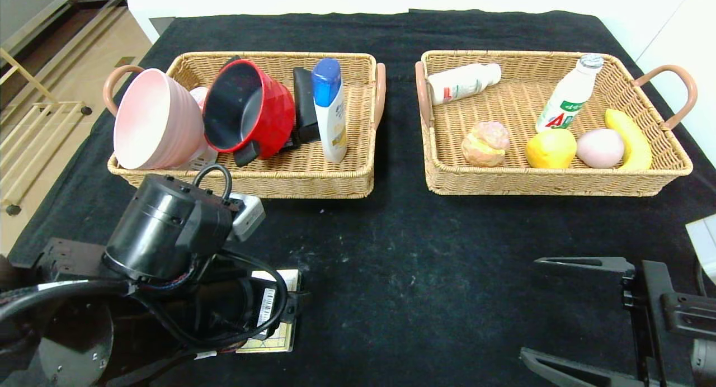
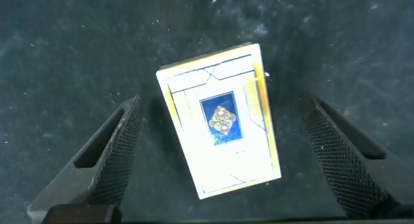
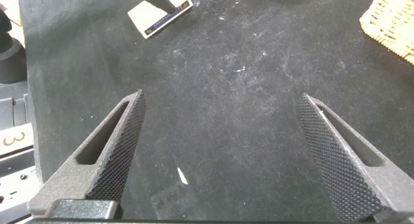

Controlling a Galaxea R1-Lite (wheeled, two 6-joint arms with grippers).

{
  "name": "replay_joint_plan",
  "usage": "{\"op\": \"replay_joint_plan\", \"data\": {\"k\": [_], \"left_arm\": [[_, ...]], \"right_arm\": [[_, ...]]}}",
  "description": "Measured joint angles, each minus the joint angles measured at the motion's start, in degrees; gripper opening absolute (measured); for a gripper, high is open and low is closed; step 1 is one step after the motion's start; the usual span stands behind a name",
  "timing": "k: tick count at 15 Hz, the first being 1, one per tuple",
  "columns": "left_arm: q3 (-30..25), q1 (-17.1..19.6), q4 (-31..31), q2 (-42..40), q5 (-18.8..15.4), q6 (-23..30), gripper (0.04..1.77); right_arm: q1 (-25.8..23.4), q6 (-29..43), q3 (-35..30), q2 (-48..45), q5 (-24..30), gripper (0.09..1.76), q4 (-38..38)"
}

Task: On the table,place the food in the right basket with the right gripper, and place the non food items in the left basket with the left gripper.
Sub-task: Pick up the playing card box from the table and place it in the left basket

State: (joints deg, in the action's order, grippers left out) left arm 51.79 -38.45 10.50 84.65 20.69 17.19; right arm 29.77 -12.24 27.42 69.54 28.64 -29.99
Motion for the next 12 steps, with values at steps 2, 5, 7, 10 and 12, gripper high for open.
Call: {"op": "replay_joint_plan", "data": {"k": [2, 5, 7, 10, 12], "left_arm": [[-0.09, 0.11, -0.02, 0.62, -0.62, 0.00, 1.71], [-0.50, 0.22, -0.09, 1.32, -1.29, 0.04, 1.72], [-1.10, 0.74, -0.05, 1.54, -1.32, 0.04, 1.72], [-1.43, 1.11, -0.11, 1.67, -1.34, -0.05, 1.72], [-1.71, 1.18, -0.27, 1.73, -1.82, -0.10, 1.72]], "right_arm": [[0.07, 0.01, 0.00, 0.00, 0.00, 1.71, 0.00], [0.11, 0.01, 0.00, 0.00, 0.00, 1.71, -0.05], [0.10, 0.04, 0.00, 0.00, 0.00, 1.71, -0.05], [0.10, 0.01, 0.00, 0.00, 0.02, 1.71, -0.02], [0.10, 0.04, -0.02, 0.00, 0.00, 1.71, -0.05]]}}
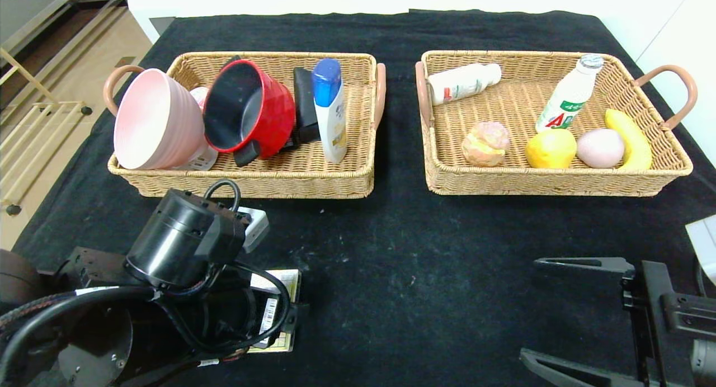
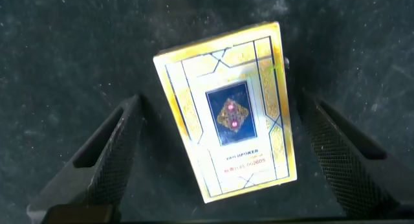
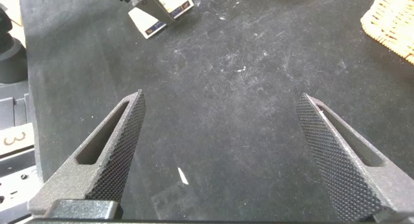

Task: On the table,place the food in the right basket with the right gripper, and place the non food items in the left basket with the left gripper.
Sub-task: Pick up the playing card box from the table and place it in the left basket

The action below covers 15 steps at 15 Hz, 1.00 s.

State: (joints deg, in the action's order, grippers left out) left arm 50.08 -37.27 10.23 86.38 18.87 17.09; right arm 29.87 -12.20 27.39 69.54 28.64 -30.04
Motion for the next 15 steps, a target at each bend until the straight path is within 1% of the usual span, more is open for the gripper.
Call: {"op": "replay_joint_plan", "data": {"k": [1, 2, 4, 5, 6, 9, 15], "left_arm": [[-0.05, 0.00, -0.04, 0.06, -0.11, -0.01, 1.72], [-0.05, 0.01, -0.09, 0.16, -0.11, -0.04, 1.64], [-0.09, 0.04, -0.21, 0.30, -0.11, -0.01, 1.30], [-0.11, 0.00, -0.20, 0.35, -0.13, 0.00, 1.18], [-0.13, 0.00, -0.17, 0.38, -0.16, -0.01, 1.10], [-0.09, -0.02, 0.00, 0.38, -0.18, -0.06, 1.05], [0.13, -0.10, 0.16, 0.38, -0.16, 0.02, 1.04]], "right_arm": [[0.00, -0.04, 0.00, 0.00, 0.00, 1.71, 0.00], [0.00, -0.04, 0.00, 0.00, 0.00, 1.71, 0.02], [0.00, -0.11, 0.00, 0.00, 0.00, 1.71, 0.02], [0.00, -0.09, 0.02, 0.00, 0.00, 1.71, 0.00], [0.00, -0.04, 0.02, 0.00, 0.02, 1.71, 0.00], [0.00, -0.11, -0.05, 0.00, 0.02, 1.71, 0.09], [0.06, -0.09, -0.06, 0.00, 0.00, 1.71, 0.09]]}}
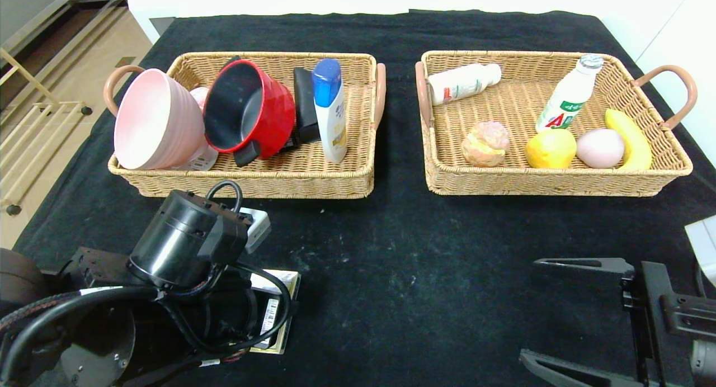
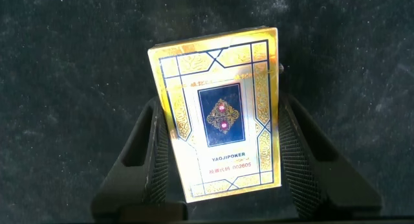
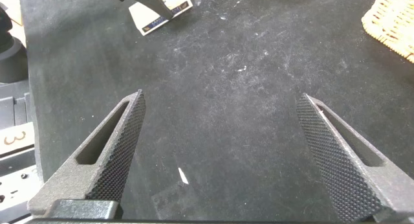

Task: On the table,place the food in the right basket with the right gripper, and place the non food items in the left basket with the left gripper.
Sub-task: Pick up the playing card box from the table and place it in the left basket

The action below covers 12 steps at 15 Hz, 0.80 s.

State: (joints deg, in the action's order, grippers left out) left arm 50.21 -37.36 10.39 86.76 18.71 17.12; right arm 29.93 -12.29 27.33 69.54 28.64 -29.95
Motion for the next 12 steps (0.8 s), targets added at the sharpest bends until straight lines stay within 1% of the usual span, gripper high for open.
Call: {"op": "replay_joint_plan", "data": {"k": [5, 8, 12], "left_arm": [[0.00, 0.00, 0.05, -0.24, 0.09, -0.04, 1.04], [0.39, -0.06, 0.50, -2.08, 0.09, -0.37, 1.04], [3.01, -0.23, 4.35, -5.78, 0.05, -0.50, 1.03]], "right_arm": [[0.35, 0.00, -0.22, 0.00, 0.00, 1.71, -0.06], [0.37, -0.02, -0.27, 0.11, 0.00, 1.71, -0.02], [1.02, -0.06, -0.44, 0.61, -0.66, 1.71, -0.02]]}}
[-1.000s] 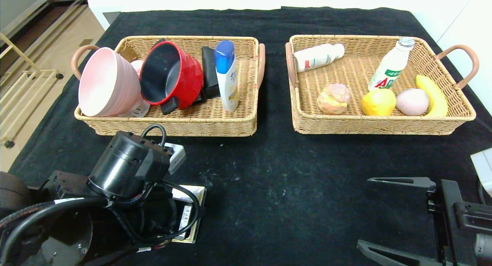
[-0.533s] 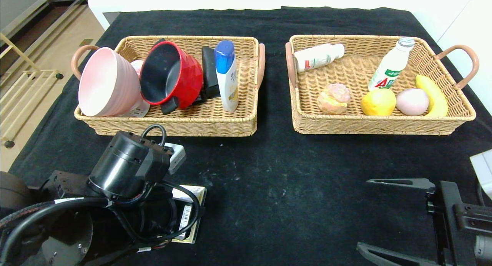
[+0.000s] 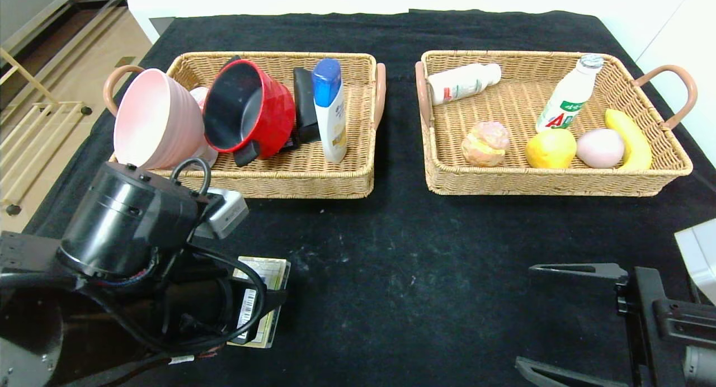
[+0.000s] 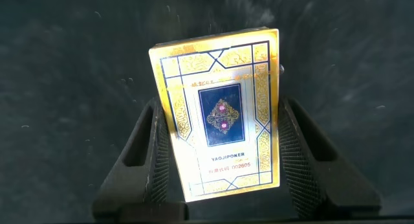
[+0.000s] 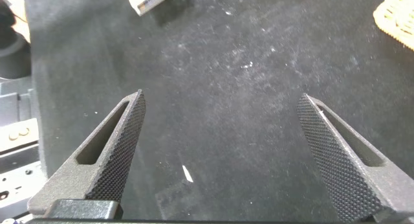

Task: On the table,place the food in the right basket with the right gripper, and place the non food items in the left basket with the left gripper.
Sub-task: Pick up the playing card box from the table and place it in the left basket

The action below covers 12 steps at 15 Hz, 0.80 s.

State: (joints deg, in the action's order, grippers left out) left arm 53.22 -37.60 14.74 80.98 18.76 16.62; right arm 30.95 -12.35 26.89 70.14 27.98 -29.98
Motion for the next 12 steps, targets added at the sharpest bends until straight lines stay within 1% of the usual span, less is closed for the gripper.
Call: {"op": "replay_joint_plan", "data": {"k": [1, 3, 7, 9, 12], "left_arm": [[0.74, -0.05, 0.04, -0.83, 0.02, -0.02, 1.03], [3.89, -0.05, 0.67, -2.16, 0.06, -0.41, 1.03], [13.20, 0.39, 2.90, -2.43, 0.23, -2.82, 1.03], [16.37, 1.74, 2.40, -1.08, 0.28, -5.07, 1.03], [21.99, 4.22, 2.12, 1.79, 0.26, -6.34, 1.03]], "right_arm": [[0.24, 0.00, -0.09, 0.17, -0.56, 1.71, -0.01], [0.77, -0.02, -0.18, 0.39, -0.67, 1.71, -0.04], [0.94, -0.02, -0.27, 0.50, -0.65, 1.71, -0.17], [0.94, -0.02, -0.20, 0.37, -0.65, 1.71, -0.20], [0.94, -0.02, -0.13, 0.05, -0.65, 1.71, -0.17]]}}
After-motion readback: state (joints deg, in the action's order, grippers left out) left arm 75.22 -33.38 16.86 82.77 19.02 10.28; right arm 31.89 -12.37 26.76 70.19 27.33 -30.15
